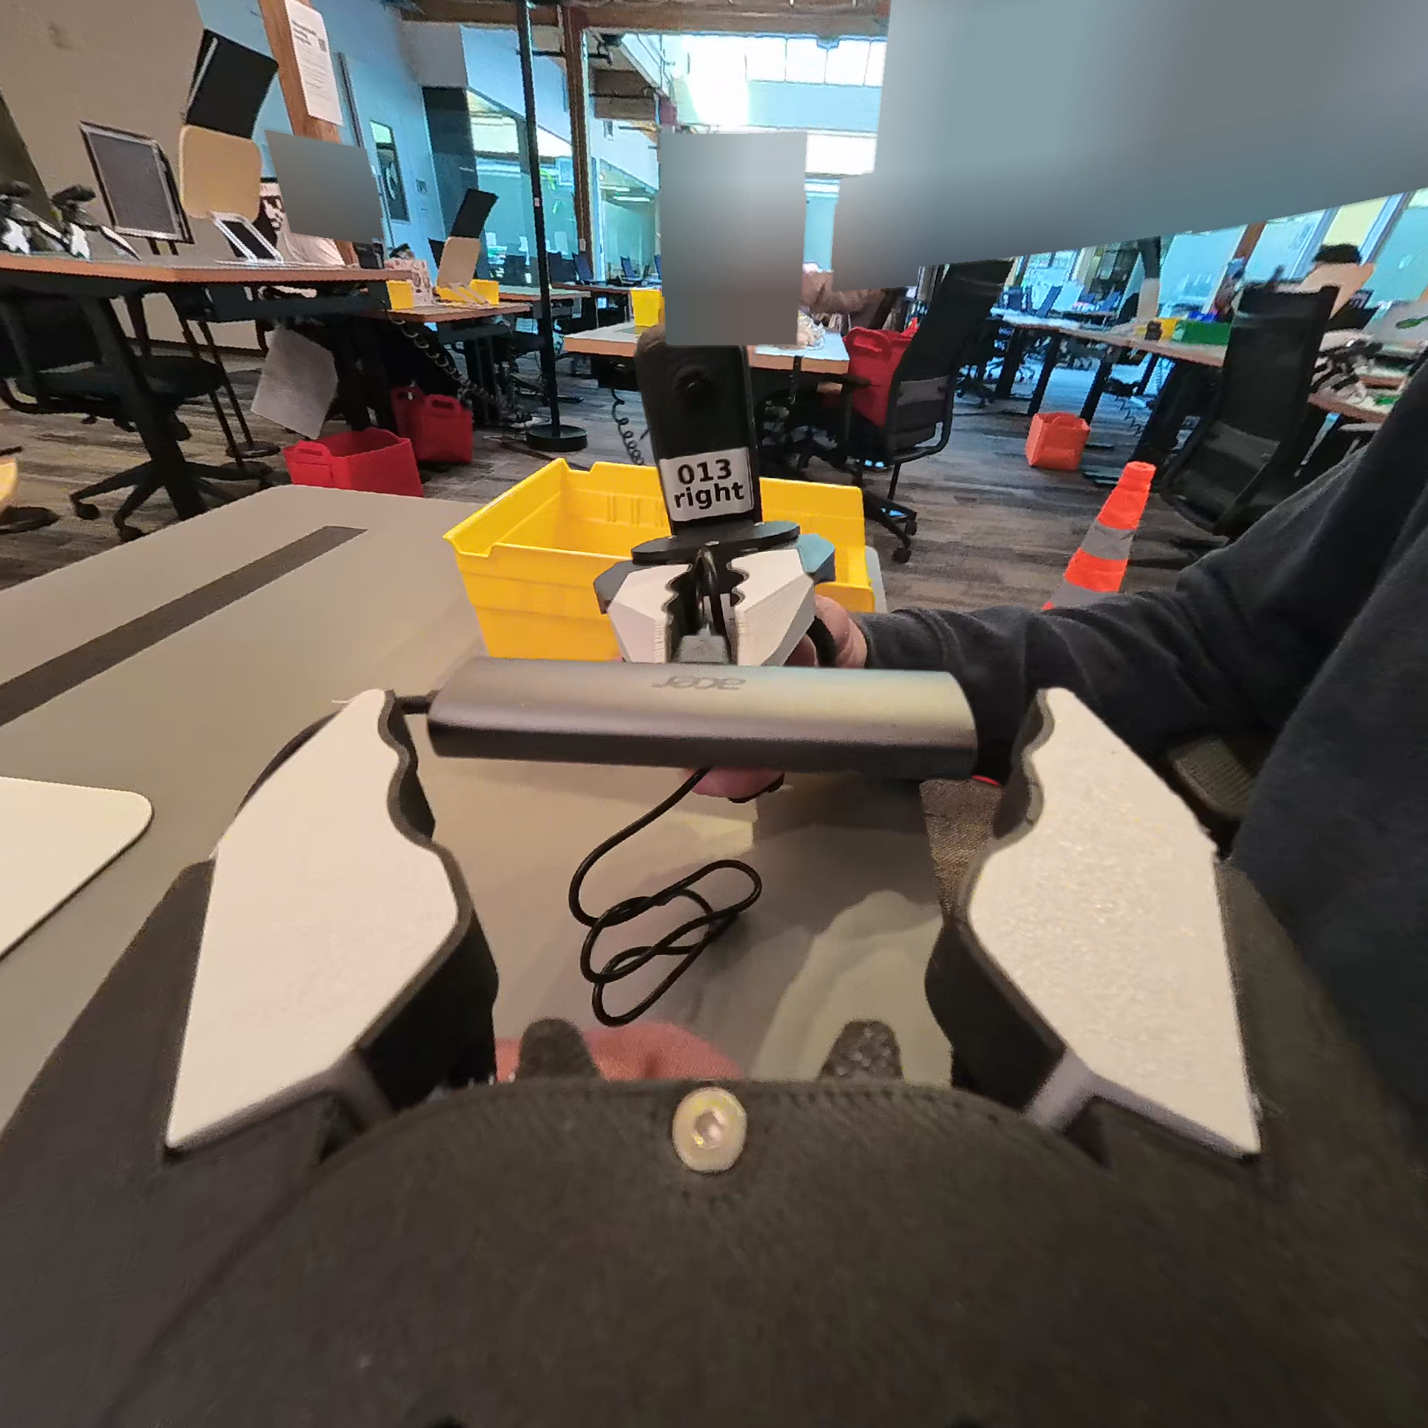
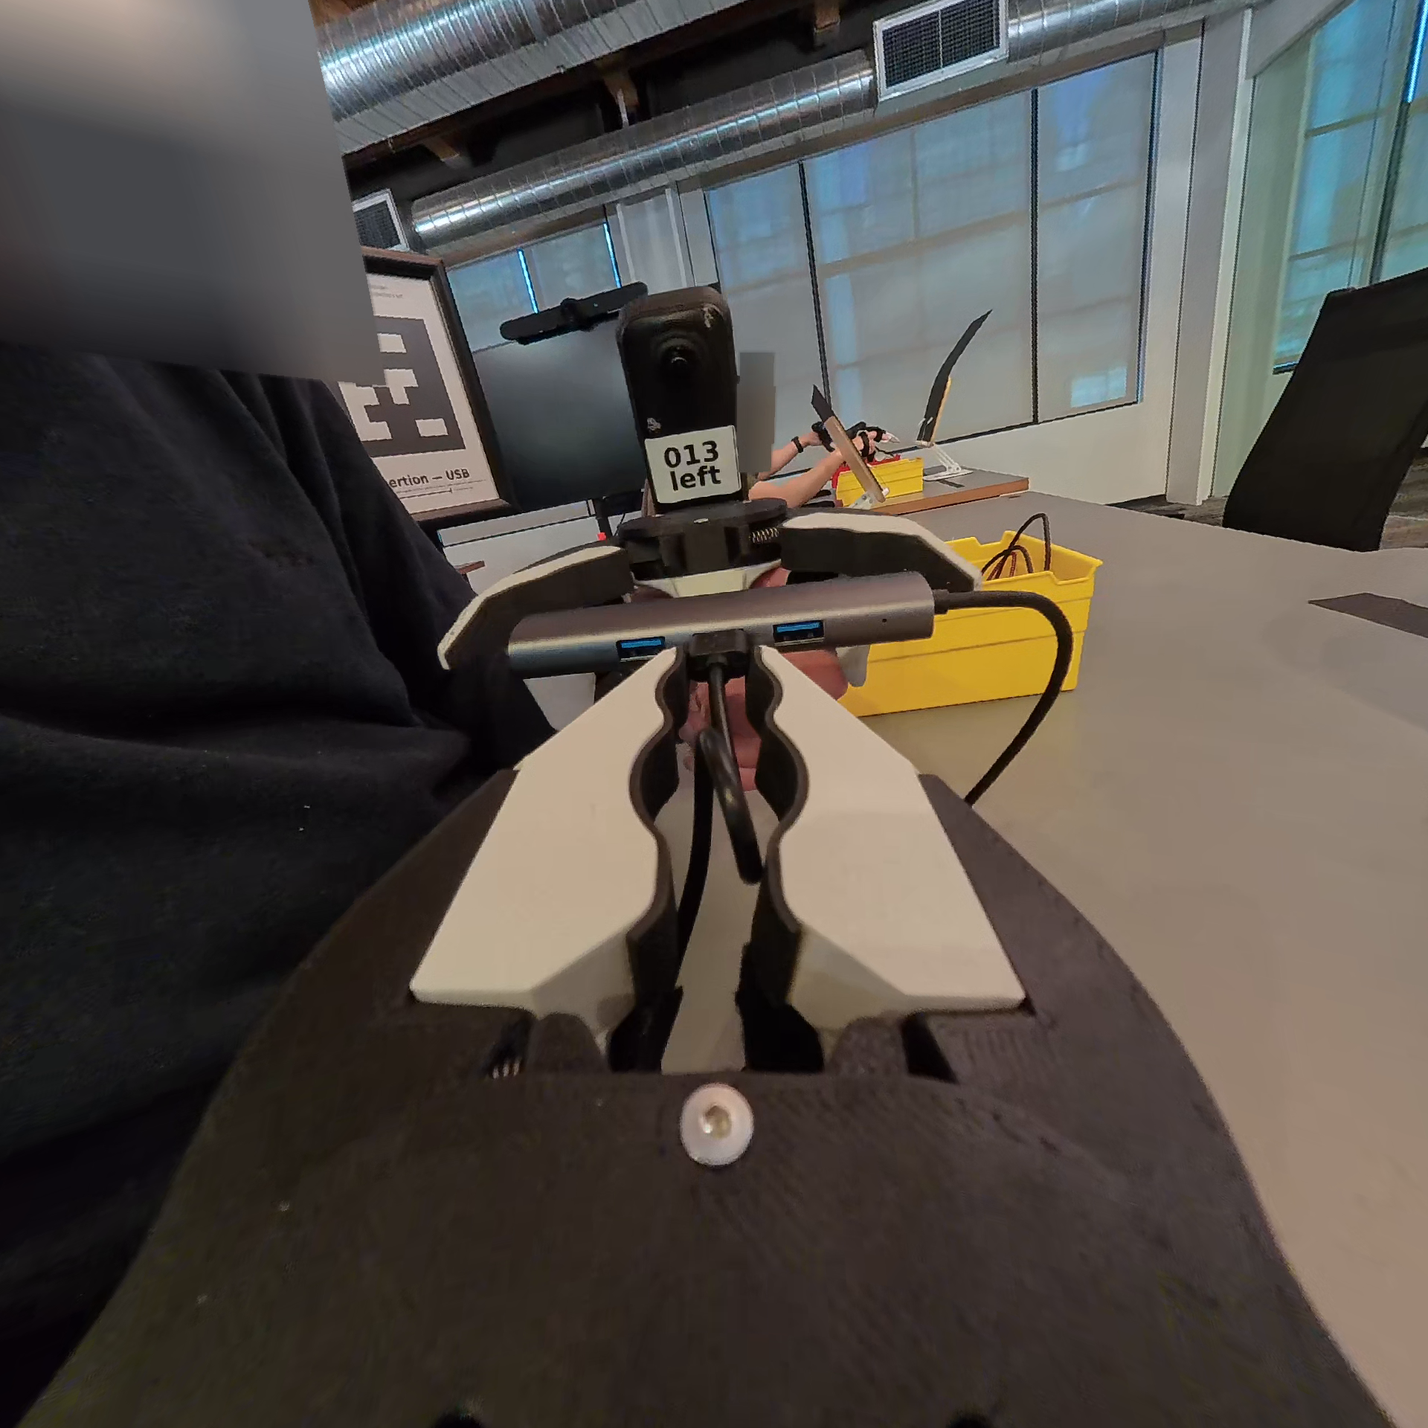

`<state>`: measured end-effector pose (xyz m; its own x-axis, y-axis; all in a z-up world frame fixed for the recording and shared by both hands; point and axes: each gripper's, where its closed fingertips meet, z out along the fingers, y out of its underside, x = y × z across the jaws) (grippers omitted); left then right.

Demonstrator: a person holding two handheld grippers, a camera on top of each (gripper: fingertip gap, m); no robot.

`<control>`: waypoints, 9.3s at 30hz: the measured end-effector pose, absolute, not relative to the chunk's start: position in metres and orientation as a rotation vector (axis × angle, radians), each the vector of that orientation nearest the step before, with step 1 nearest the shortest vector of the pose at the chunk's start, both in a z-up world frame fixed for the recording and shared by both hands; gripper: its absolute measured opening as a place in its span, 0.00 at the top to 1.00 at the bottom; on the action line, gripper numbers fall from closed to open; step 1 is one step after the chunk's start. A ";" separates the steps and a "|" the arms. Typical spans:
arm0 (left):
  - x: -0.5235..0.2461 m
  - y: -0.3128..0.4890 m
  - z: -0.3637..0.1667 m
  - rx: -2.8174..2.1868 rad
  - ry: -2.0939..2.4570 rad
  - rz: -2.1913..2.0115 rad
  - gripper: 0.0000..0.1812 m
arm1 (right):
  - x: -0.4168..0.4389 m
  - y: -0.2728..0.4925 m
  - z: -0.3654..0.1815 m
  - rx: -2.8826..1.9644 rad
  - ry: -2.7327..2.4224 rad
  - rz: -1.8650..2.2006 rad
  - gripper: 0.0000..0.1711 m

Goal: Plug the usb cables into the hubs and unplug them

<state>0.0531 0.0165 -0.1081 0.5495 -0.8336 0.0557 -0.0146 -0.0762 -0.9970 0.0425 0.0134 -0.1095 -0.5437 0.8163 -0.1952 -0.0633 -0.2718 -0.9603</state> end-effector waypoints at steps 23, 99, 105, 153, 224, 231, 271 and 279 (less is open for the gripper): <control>0.064 0.018 -0.108 -1.511 0.812 -0.774 0.23 | 0.042 0.007 -0.109 -0.922 -1.381 1.859 0.93; 0.068 0.021 -0.123 -1.523 0.876 -0.549 0.21 | 0.049 0.005 -0.112 -0.950 -1.416 1.869 0.93; 0.069 0.018 -0.125 -1.516 0.919 -0.503 0.21 | 0.051 0.003 -0.112 -0.950 -1.436 1.889 0.93; 0.063 0.021 -0.114 -1.545 0.637 -0.886 0.22 | 0.039 0.013 -0.101 -0.832 -1.358 1.452 0.93; -0.092 -0.018 -0.176 -2.021 0.894 -0.013 0.38 | -0.015 0.006 -0.202 -1.814 -1.655 1.595 0.92; -0.117 -0.015 -0.223 -2.224 0.834 0.080 0.44 | -0.012 0.025 -0.240 -1.970 -1.627 1.472 0.92; -0.156 -0.009 -0.287 -2.562 0.539 0.166 1.00 | 0.030 0.067 -0.220 -1.837 -1.749 0.824 0.72; -0.143 -0.011 -0.279 -2.543 0.553 0.097 1.00 | 0.090 0.107 -0.249 -2.004 -1.711 0.488 0.52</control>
<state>-0.1430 -0.0110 -0.2787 0.9135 -0.3668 -0.1762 -0.4048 -0.7749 -0.4854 0.0903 0.1068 -0.2485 0.1644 0.9860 0.0268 0.8238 -0.1224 -0.5535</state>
